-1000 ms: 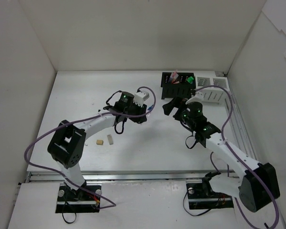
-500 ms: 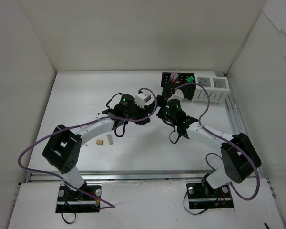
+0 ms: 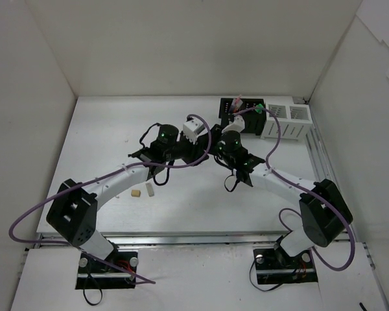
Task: Sort the stationery into containers
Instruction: Place the stationery in the storage box, then pick up the stationery from the center of the board.
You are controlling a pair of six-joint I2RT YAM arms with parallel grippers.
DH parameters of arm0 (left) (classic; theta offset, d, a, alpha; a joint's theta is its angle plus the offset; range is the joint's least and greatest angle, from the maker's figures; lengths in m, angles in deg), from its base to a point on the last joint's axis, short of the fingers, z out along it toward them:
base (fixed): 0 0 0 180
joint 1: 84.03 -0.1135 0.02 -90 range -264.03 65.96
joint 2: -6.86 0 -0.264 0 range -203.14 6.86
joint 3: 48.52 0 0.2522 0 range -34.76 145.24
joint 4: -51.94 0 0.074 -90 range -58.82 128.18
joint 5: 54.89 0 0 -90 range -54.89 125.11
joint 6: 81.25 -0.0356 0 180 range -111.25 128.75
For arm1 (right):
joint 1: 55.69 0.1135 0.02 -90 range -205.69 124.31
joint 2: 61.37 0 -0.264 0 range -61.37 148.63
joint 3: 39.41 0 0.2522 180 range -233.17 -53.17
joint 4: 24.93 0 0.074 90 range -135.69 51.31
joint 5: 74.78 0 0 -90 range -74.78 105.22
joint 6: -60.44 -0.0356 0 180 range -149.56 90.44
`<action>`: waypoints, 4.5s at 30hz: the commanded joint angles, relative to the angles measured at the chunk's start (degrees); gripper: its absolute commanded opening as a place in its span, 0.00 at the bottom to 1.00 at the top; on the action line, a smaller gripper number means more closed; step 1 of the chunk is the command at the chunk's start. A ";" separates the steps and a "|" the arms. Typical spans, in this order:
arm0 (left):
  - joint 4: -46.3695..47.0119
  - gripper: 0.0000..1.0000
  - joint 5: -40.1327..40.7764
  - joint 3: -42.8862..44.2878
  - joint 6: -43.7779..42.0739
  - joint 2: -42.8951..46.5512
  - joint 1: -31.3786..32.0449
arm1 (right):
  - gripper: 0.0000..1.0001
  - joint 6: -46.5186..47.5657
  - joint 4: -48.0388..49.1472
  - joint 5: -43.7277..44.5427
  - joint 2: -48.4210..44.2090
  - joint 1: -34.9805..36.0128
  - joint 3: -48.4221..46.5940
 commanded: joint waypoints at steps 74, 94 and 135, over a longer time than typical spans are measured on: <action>-23.55 0.99 21.64 -18.59 16.55 21.25 -28.04 | 0.28 18.38 -25.69 7.12 30.88 -37.75 -47.06; -19.51 0.97 18.66 -17.45 16.11 19.32 -28.04 | 0.04 32.07 11.12 3.61 21.99 -37.84 -34.58; -18.80 0.97 20.06 -17.18 16.02 20.97 -25.32 | 0.70 44.74 27.66 11.43 19.46 -31.51 -18.59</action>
